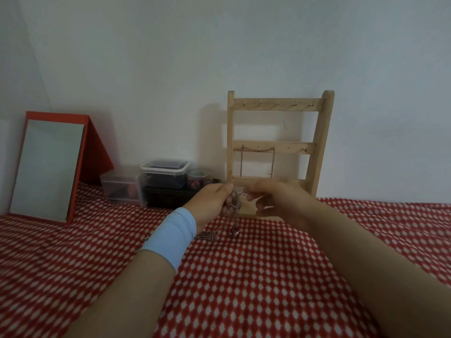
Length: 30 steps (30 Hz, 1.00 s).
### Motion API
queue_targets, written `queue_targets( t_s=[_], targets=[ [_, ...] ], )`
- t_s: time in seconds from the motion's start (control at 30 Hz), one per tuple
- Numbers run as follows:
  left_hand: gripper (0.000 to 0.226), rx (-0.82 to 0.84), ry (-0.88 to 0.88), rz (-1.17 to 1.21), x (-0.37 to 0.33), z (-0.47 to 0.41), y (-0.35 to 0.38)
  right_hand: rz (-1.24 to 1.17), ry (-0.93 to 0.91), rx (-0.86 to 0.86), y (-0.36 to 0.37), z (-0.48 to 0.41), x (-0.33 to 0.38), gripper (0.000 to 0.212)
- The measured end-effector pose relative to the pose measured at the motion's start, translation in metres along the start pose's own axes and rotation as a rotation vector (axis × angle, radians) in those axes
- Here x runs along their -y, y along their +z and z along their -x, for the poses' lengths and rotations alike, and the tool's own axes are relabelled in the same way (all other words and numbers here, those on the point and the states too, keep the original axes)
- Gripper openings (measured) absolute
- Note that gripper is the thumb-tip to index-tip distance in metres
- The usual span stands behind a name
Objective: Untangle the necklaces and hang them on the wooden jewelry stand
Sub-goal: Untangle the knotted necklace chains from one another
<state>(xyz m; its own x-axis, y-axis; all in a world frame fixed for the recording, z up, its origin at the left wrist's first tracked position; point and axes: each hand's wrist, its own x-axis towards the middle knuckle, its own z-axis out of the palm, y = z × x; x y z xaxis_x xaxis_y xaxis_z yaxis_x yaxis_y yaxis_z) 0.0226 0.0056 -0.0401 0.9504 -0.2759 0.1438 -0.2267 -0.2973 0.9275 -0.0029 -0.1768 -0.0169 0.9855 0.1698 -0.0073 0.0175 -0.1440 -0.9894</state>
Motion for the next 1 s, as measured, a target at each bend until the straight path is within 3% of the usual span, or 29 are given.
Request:
queue_targets(
  t_s=[0.13, 0.2, 0.3, 0.37, 0.43, 0.53, 0.6, 0.7, 0.87, 0.93, 1.0],
  targets=[
    [0.036, 0.014, -0.036, 0.174, 0.002, -0.001, -0.002, -0.227, 0.062, 0.215, 0.000, -0.002, -0.003, 0.031],
    [0.033, 0.018, -0.045, 0.220, 0.002, -0.002, 0.000, -0.206, 0.052, 0.239, 0.000, -0.002, -0.004, 0.032],
    [0.032, -0.032, -0.067, 0.228, 0.003, -0.003, -0.001, 0.311, -0.119, -0.003, -0.001, 0.002, -0.003, 0.031],
    [0.034, -0.036, -0.071, 0.163, 0.004, -0.002, -0.005, 0.421, -0.233, -0.153, -0.003, 0.001, -0.001, 0.025],
    [0.038, 0.007, -0.056, 0.017, 0.003, 0.000, -0.007, 0.241, -0.209, -0.159, -0.004, 0.000, 0.000, 0.027],
    [0.039, 0.043, -0.057, -0.071, 0.000, 0.001, -0.007, -0.085, -0.068, 0.020, -0.002, -0.002, -0.002, 0.039],
    [0.038, 0.016, -0.078, 0.008, 0.000, -0.001, -0.007, -0.126, -0.046, 0.068, -0.001, -0.001, -0.003, 0.042],
    [0.032, -0.021, -0.120, 0.188, 0.002, -0.003, -0.006, -0.165, -0.160, 0.032, -0.003, -0.001, -0.004, 0.050],
    [0.027, -0.013, -0.177, 0.400, -0.003, -0.001, 0.003, -0.466, -0.230, 0.087, -0.004, -0.002, -0.002, 0.037],
    [0.029, -0.003, -0.200, 0.453, -0.003, -0.001, 0.003, -0.459, -0.221, 0.120, -0.005, -0.001, -0.001, 0.034],
    [0.030, 0.035, -0.200, 0.458, -0.004, 0.002, 0.004, -0.289, -0.235, 0.107, -0.007, 0.001, 0.002, 0.038]
  ],
)
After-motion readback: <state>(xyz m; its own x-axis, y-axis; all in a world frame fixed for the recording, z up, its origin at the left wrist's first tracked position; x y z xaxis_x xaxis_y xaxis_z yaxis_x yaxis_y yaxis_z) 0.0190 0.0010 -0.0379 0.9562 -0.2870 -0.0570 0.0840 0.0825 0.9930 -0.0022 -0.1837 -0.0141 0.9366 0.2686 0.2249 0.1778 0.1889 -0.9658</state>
